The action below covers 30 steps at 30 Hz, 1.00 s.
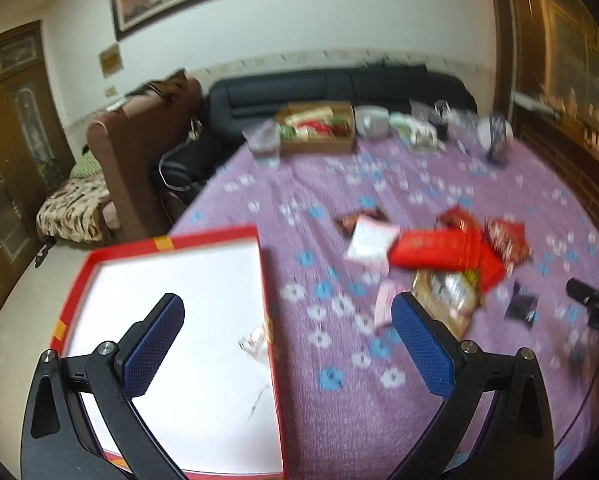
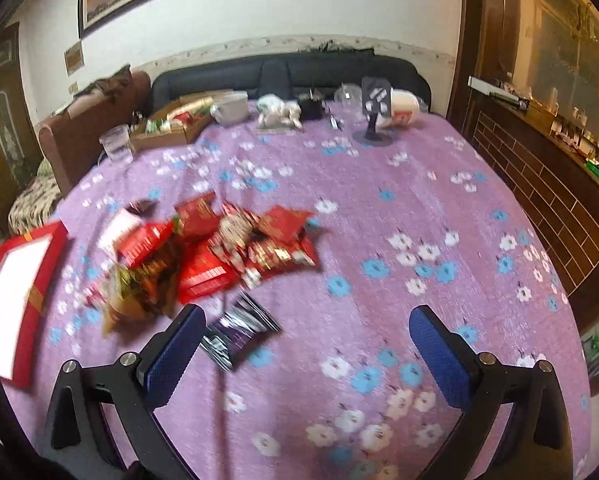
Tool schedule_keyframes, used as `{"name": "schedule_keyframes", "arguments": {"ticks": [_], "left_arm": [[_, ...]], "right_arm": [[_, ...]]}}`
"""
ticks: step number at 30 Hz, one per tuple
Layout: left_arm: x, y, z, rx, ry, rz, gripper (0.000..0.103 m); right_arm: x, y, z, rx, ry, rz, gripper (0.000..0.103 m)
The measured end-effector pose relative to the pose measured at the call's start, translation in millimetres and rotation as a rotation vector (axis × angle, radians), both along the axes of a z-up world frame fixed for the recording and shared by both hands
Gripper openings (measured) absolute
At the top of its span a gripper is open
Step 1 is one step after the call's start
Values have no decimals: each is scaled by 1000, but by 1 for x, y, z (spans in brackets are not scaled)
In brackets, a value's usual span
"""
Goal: Organize snacks
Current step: 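Move both tools over the snack pile on the tablecloth, then grasp the purple-black snack packet with the right tool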
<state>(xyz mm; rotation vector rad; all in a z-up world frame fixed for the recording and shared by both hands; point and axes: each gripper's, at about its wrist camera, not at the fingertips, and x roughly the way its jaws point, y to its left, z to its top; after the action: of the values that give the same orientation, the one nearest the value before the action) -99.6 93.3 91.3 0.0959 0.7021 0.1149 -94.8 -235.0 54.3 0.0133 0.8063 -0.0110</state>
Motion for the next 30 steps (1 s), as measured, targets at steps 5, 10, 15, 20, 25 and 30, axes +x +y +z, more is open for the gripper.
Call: {"name": "schedule_keyframes", "arguments": {"ticks": [5,10,15,20,25,30], "left_arm": [[8,-9,-18,4,66,-28,103],[13,-20,-21,22,84,-56,103],[20,-32,-19,38,93,-92,103],[36,-45,-8,46,84,-120,103],[50,-57,0,66,76,-139,103],[69,-65,-2,35,119,-159,103]], "right_arm": [[9,-3,-22,68,77,32,102],[26,22,-32,118,109,78,97],[49,42,-51,129,197,75,76],[51,54,-54,65,166,68,57],[46,44,-55,47,122,105,41],[46,25,-56,81,92,145,25]]}}
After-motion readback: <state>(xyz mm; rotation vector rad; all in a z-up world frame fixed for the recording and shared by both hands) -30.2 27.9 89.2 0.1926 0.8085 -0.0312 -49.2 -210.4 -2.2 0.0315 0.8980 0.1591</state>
